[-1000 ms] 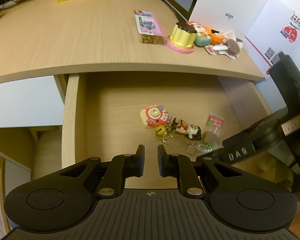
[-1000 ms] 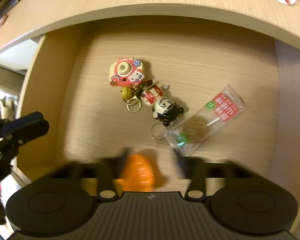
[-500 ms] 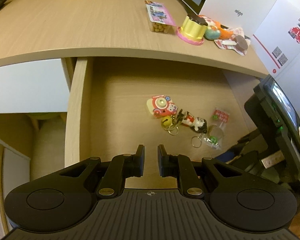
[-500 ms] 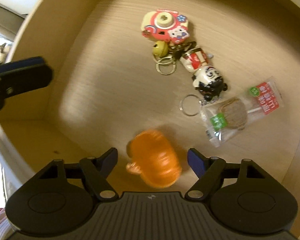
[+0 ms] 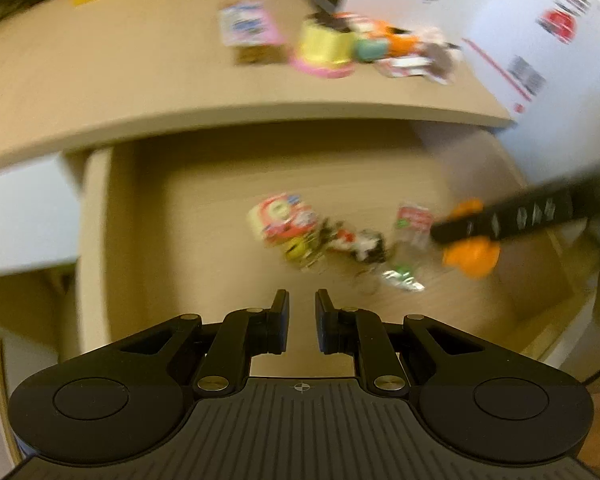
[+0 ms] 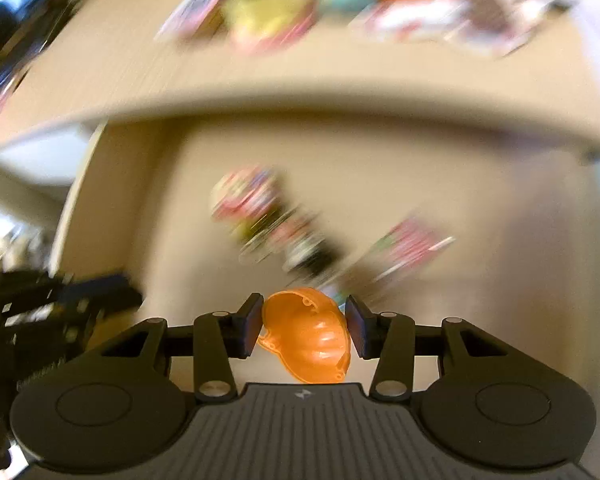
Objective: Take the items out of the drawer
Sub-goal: 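Grasp the orange plastic piece in the drawer with the right gripper, then grasp the black-haired doll keychain with the left gripper while the right holds the orange piece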
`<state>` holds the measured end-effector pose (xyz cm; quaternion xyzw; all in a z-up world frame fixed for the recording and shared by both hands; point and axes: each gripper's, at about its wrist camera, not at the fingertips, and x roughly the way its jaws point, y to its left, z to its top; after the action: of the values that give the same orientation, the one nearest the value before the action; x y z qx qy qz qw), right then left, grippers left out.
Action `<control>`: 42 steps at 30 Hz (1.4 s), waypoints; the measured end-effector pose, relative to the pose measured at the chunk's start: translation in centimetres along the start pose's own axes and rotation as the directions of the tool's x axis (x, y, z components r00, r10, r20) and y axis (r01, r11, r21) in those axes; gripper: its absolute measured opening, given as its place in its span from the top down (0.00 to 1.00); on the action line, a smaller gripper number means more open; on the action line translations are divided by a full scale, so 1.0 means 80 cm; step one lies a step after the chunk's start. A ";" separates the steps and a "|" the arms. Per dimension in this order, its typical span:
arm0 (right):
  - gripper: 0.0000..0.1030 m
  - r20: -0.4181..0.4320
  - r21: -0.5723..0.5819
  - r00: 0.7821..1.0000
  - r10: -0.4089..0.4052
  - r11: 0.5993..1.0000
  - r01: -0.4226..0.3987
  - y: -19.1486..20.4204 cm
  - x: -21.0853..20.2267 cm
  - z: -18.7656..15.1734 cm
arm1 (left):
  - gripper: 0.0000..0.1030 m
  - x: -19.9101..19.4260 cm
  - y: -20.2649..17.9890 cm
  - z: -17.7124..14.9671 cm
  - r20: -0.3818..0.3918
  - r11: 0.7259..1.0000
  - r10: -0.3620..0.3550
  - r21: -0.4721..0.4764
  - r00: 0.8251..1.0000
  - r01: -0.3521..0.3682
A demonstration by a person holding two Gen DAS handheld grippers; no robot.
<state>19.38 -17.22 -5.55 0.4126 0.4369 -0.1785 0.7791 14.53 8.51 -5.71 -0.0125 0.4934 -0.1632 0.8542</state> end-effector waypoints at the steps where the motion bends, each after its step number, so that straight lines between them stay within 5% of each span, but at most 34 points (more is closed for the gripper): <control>1: 0.57 0.038 0.014 0.999 -0.019 1.000 0.018 -0.009 -0.010 -0.002 | 0.85 0.003 -0.009 0.002 0.012 0.999 -0.010 0.047 1.000 0.010; 5: 0.57 0.125 0.089 0.991 -0.049 0.995 0.038 -0.040 -0.029 -0.011 | 0.83 0.023 -0.033 0.014 0.041 0.974 0.035 0.220 0.999 -0.043; 9: 0.57 0.128 0.100 0.988 -0.089 0.992 0.077 -0.048 -0.028 -0.044 | 0.83 0.052 -0.026 0.032 0.025 0.963 0.079 0.257 0.997 -0.082; 14: 0.57 0.120 0.125 0.989 -0.082 0.990 0.067 -0.057 -0.020 -0.065 | 0.80 0.066 -0.063 0.030 -0.058 0.924 -0.040 0.378 0.997 0.059; 20: 0.57 0.135 0.177 0.987 -0.092 0.982 0.067 -0.068 -0.009 -0.068 | 0.78 0.082 -0.108 0.023 -0.026 0.813 -0.006 0.582 1.000 0.020; 25: 0.57 0.131 0.163 0.988 -0.079 0.985 0.057 -0.064 -0.006 -0.072 | 0.77 0.097 -0.113 0.026 -0.044 0.662 0.054 0.749 0.998 -0.003; 27: 0.57 0.127 0.156 0.989 -0.081 0.986 0.060 -0.062 -0.005 -0.073 | 0.77 0.107 -0.111 0.027 -0.058 0.626 0.086 0.780 0.995 -0.008; 29: 0.57 0.125 0.155 0.989 -0.080 0.986 0.060 -0.061 -0.003 -0.071 | 0.79 0.115 -0.107 0.028 -0.079 0.635 0.106 0.773 0.991 -0.007; 33: 0.57 0.124 0.163 0.988 -0.092 0.984 0.071 -0.064 -0.003 -0.068 | 0.72 0.120 -0.105 0.026 -0.227 0.727 -0.003 0.669 0.974 0.158; 35: 0.57 0.122 0.169 0.988 -0.099 0.983 0.077 -0.065 -0.004 -0.067 | 0.71 0.115 -0.111 0.019 -0.232 0.711 -0.020 0.680 0.972 0.177; 38: 0.57 0.124 0.175 0.987 -0.102 0.981 0.080 -0.067 -0.007 -0.065 | 0.72 0.097 -0.115 0.017 -0.132 0.676 -0.017 0.729 0.991 0.109; 42: 0.57 0.118 0.174 0.987 -0.108 0.981 0.087 -0.069 -0.004 -0.067 | 0.73 0.091 -0.106 0.029 -0.085 0.692 0.011 0.720 0.996 0.054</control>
<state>12.83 -16.29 -9.46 0.4427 0.3897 -0.2786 0.7580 17.60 -1.94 -9.06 0.3246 0.4246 -0.3542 0.7674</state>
